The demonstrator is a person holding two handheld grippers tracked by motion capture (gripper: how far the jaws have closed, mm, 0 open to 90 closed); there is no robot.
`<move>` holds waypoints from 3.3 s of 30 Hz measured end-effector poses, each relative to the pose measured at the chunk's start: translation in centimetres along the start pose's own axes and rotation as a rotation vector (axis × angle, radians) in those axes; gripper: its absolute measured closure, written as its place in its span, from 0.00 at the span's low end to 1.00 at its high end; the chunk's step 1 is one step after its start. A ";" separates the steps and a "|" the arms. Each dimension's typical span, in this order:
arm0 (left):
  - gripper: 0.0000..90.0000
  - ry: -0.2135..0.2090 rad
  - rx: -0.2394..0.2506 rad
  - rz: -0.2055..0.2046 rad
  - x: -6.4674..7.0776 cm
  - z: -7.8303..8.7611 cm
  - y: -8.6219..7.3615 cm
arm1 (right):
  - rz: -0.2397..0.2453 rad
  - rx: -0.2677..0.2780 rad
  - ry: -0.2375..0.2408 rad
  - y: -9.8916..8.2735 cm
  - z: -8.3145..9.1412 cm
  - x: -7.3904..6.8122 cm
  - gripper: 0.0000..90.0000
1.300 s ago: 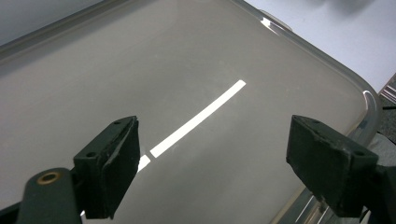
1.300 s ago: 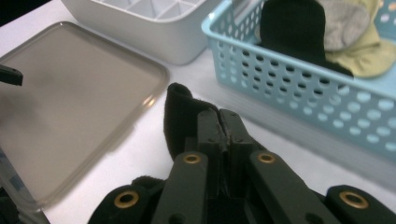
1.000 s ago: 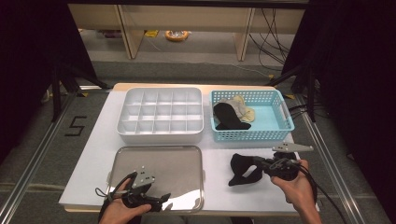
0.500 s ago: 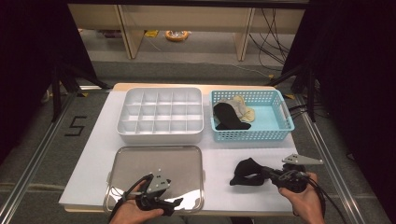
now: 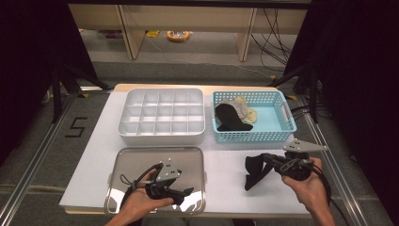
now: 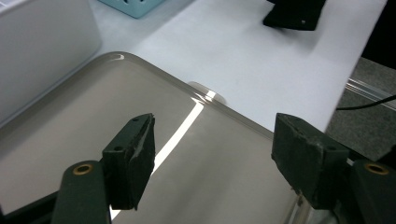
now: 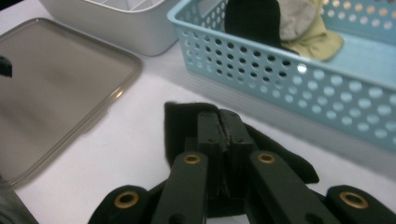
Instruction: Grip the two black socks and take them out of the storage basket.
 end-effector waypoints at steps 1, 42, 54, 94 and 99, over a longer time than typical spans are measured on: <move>0.33 -0.001 0.006 0.013 -0.1 0.0 0.1 | -0.001 -0.004 -0.002 0.4 -0.2 -0.4 0.98; 0.39 0.012 -0.037 -0.084 -0.5 -3.6 1.7 | -0.054 -0.209 -0.043 -7.1 -2.2 -3.9 0.49; 0.52 -0.034 -0.016 -0.241 0.9 -8.0 4.7 | -0.017 -0.233 -0.080 -8.3 -4.0 -3.6 0.79; 0.66 -0.181 -0.036 -0.192 2.1 -13.8 7.6 | -0.033 -0.247 -0.066 -5.9 5.4 0.0 0.95; 0.91 -0.192 -0.035 -0.211 2.9 -13.9 7.7 | -0.033 -0.245 -0.082 -5.9 5.4 0.6 0.95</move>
Point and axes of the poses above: each handheld gripper's, and its own axes: z roughly backward along the jaws, y roughly out of its top, x roughly to its right, the point moved 4 cm from there along -z, roughly forward along the jaws, and after that the axes turned 7 degrees about -z, right-handed, at the moved point
